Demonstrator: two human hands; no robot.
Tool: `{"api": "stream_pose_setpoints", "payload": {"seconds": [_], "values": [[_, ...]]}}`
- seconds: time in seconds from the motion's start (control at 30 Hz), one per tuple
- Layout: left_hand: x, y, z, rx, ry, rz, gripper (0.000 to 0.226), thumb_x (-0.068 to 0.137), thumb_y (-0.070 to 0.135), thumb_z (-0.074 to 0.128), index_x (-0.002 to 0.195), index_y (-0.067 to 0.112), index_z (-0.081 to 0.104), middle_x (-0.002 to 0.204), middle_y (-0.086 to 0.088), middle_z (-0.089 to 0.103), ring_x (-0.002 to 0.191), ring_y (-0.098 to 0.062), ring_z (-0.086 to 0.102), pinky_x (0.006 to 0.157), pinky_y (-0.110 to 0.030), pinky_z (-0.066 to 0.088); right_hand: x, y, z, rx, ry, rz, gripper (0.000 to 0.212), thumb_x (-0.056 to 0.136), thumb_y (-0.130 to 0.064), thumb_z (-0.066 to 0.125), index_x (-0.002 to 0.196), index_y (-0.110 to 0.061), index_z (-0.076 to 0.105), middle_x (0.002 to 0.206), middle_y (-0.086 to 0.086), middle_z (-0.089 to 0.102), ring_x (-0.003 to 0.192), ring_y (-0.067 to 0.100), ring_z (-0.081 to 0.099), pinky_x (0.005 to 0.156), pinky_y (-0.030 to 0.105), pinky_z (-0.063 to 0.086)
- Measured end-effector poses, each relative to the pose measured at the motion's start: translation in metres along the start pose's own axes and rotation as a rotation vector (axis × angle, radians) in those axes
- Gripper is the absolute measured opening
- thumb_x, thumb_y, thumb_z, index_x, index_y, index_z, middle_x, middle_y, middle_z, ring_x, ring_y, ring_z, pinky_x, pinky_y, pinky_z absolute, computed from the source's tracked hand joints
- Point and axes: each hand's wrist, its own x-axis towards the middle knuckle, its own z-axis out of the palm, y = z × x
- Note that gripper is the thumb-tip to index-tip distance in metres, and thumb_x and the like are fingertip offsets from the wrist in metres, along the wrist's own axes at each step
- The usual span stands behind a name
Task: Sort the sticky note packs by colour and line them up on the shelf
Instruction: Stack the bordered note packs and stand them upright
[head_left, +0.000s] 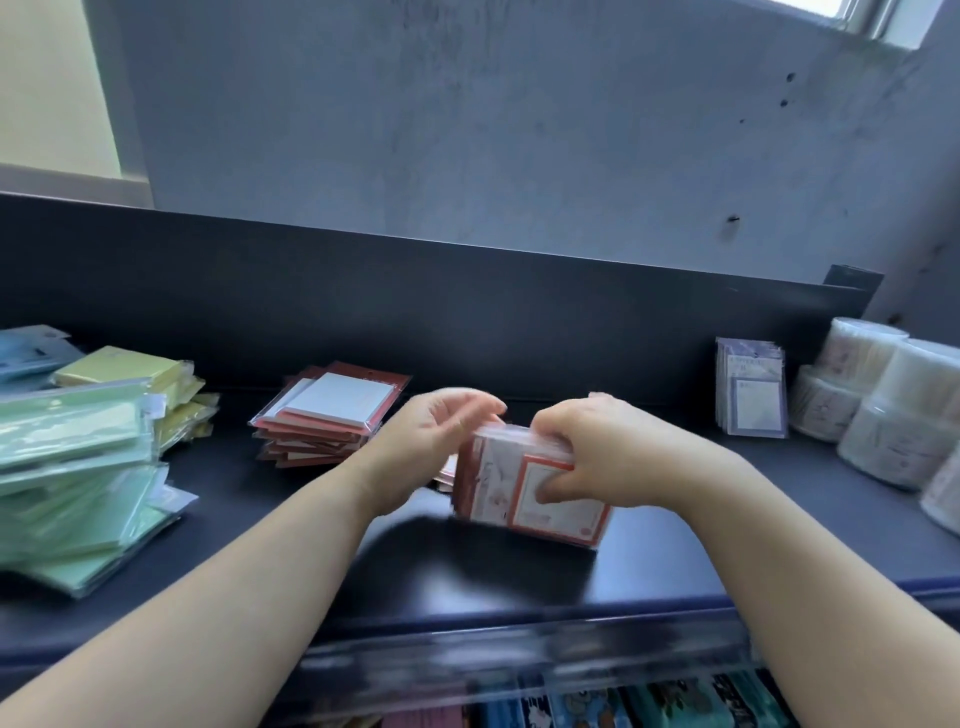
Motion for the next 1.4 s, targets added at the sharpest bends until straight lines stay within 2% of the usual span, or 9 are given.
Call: {"api": "stream_pose_setpoints", "payload": {"seconds": [0.13,0.33,0.43,0.53,0.67,0.8,1.1,1.2,1.4], "values": [[0.010,-0.010,-0.009,0.188,0.290,-0.106,0.021,0.100,0.024,0.044,0.105,0.017,0.063,0.110,-0.002,0.065,0.111,-0.016,0.058,0.101,-0.032,0.042,0.001,0.029,-0.005,0.189,-0.070,0.167,0.024,0.075,-0.033,0.074,0.080,-0.019,0.055,0.079,-0.003,0.059,0.072,0.015,0.056,0.060,0.029,0.044],[0.011,-0.015,-0.006,0.683,0.165,-0.216,0.048,0.095,0.011,0.039,0.143,0.012,0.038,0.148,-0.004,0.040,0.135,-0.020,0.039,0.106,-0.026,0.029,0.001,0.085,0.003,0.951,-0.014,0.309,0.016,0.083,-0.009,0.069,0.099,-0.010,0.068,0.095,0.009,0.074,0.087,0.025,0.071,0.078,0.040,0.056],[0.012,-0.015,-0.005,0.542,0.209,-0.329,0.040,0.091,0.006,0.040,0.129,0.014,0.050,0.126,0.003,0.055,0.116,-0.018,0.049,0.091,-0.026,0.038,0.013,0.084,0.010,1.325,0.058,0.378,0.015,0.088,-0.008,0.061,0.101,-0.005,0.068,0.091,0.012,0.074,0.076,0.023,0.072,0.062,0.031,0.057],[0.016,-0.016,-0.006,0.266,0.286,-0.449,0.014,0.084,0.003,0.046,0.081,0.015,0.052,0.079,0.001,0.051,0.079,-0.020,0.047,0.068,-0.028,0.038,0.043,0.068,0.025,1.537,0.101,0.500,0.011,0.091,-0.008,0.058,0.095,-0.003,0.067,0.082,0.010,0.074,0.068,0.020,0.071,0.062,0.031,0.058],[0.027,-0.010,-0.003,0.079,0.364,-0.510,0.024,0.090,0.005,0.050,0.068,0.013,0.048,0.071,-0.008,0.051,0.064,-0.022,0.052,0.065,-0.027,0.046,0.077,0.040,0.060,1.382,-0.029,0.592,0.019,0.089,-0.012,0.061,0.100,0.002,0.065,0.085,0.010,0.070,0.074,0.023,0.067,0.075,0.032,0.053],[0.035,-0.001,0.010,-0.106,0.395,-0.575,0.022,0.094,0.003,0.043,0.095,0.004,0.066,0.086,-0.007,0.071,0.067,-0.014,0.068,0.056,-0.025,0.054,0.090,0.030,0.076,1.148,-0.140,0.555,0.032,0.071,-0.022,0.055,0.092,0.000,0.064,0.086,0.010,0.067,0.072,0.023,0.060,0.064,0.028,0.043],[0.050,-0.011,0.041,-0.150,0.481,-0.601,0.016,0.084,-0.003,0.060,0.099,-0.004,0.066,0.091,-0.015,0.071,0.085,-0.027,0.068,0.081,-0.036,0.055,0.072,0.055,0.086,1.290,-0.132,0.349,0.030,0.080,-0.023,0.052,0.103,-0.004,0.060,0.105,0.015,0.070,0.084,0.024,0.067,0.071,0.033,0.052],[0.058,-0.010,0.060,-0.132,0.408,-0.454,0.023,0.086,-0.010,0.052,0.099,0.004,0.065,0.086,-0.008,0.073,0.074,-0.019,0.070,0.065,-0.029,0.056,0.061,0.078,0.081,1.528,-0.147,0.249,0.029,0.087,-0.008,0.054,0.116,-0.007,0.059,0.107,0.010,0.071,0.097,0.025,0.069,0.090,0.040,0.054],[0.081,-0.010,0.101,-0.052,0.297,-0.082,0.051,0.088,-0.014,0.051,0.126,0.019,0.044,0.118,-0.005,0.064,0.108,-0.015,0.063,0.087,-0.030,0.054,0.045,0.129,0.068,1.555,0.158,0.036,0.044,0.092,0.007,0.050,0.131,-0.014,0.045,0.122,0.008,0.064,0.115,0.022,0.061,0.096,0.040,0.051]]}}
